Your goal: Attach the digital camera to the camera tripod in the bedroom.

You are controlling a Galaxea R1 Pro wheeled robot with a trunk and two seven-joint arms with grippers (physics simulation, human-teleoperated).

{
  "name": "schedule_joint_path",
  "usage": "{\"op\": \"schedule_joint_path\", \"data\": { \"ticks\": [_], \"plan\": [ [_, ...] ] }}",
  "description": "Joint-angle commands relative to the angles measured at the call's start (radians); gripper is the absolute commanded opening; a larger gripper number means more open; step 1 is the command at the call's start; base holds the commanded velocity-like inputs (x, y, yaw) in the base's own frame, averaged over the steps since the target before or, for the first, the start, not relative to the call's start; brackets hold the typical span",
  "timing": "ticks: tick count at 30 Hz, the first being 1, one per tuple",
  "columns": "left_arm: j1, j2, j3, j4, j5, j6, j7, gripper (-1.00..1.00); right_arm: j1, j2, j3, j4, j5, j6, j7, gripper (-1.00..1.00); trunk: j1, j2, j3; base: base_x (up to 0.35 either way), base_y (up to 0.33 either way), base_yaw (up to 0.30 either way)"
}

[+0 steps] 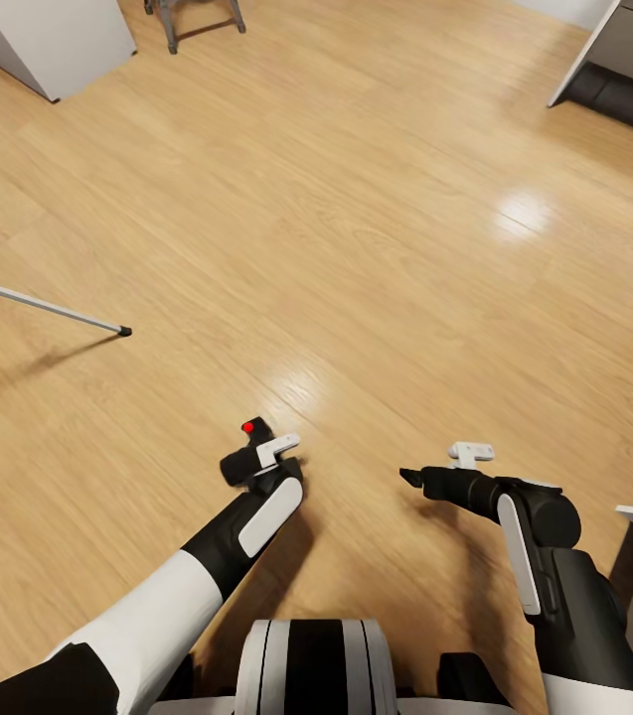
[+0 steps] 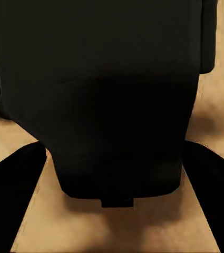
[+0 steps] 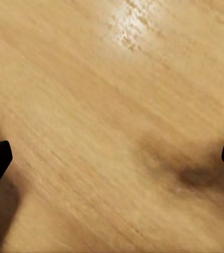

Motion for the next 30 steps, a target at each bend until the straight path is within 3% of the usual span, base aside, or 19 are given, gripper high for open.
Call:
{"op": "schedule_joint_path", "data": {
  "ticks": [1,22,30],
  "plan": [
    [-0.001,0.001,-0.002,-0.001,0.002,0.006,0.006,-1.00,-0.001,0.001,-0.002,-0.001,-0.002,0.005,0.002,1.00,0.000,0.000,-0.001,0.000,0.000,0.000],
    [0.000,0.004,0.001,0.000,0.013,0.005,0.005,-1.00,-0.001,-0.001,-0.003,-0.001,-0.002,0.005,0.002,1.00,0.000,0.000,-0.001,0.000,0.000,0.000],
    [0.014,0.008,-0.006,-0.018,0.000,0.015,0.048,-1.00,0.001,0.001,-0.001,-0.001,-0.002,0.005,0.002,1.00,-0.004,0.002,0.030,0.000,0.000,0.000]
  ]
}}
